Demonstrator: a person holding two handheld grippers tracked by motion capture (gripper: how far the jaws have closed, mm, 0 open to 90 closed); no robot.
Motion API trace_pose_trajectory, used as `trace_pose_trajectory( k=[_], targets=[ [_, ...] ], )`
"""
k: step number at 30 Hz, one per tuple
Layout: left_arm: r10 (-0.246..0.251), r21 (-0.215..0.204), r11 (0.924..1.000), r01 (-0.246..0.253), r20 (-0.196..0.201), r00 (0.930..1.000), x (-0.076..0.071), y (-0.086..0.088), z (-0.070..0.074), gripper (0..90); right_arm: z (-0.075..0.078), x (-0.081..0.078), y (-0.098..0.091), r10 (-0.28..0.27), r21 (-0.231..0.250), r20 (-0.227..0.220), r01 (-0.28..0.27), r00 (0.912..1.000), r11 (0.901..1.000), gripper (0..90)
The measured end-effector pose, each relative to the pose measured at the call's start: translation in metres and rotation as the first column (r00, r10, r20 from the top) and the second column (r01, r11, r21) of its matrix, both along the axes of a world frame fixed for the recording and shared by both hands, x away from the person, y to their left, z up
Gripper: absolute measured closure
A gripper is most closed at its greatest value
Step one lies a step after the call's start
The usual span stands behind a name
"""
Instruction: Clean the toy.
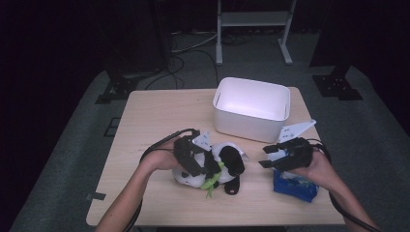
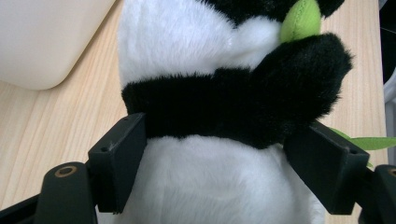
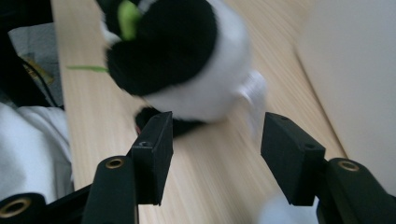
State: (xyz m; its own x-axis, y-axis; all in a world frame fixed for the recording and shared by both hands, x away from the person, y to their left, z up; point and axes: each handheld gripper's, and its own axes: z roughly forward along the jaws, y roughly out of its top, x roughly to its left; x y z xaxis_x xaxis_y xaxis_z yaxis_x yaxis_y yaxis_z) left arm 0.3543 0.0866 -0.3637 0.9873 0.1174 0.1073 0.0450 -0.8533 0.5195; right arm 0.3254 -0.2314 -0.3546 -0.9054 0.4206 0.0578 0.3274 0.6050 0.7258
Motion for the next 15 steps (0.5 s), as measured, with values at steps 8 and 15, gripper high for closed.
trace_pose_trajectory(
  k=[8,15],
  targets=[
    [0.001,0.0,1.0,-0.001,0.004,1.0,-0.001,0.0,0.0,21.2,0.001,-0.003,0.051,0.121,-0.031,0.015,-0.12,0.9926,0.9922,38.2],
    [0.002,0.004,1.0,-0.002,0.007,1.0,0.0,-0.001,0.0,20.7,-0.001,-0.001,0.064,0.15,-0.025,0.006,-0.15,0.9886,0.9884,35.0]
  ],
)
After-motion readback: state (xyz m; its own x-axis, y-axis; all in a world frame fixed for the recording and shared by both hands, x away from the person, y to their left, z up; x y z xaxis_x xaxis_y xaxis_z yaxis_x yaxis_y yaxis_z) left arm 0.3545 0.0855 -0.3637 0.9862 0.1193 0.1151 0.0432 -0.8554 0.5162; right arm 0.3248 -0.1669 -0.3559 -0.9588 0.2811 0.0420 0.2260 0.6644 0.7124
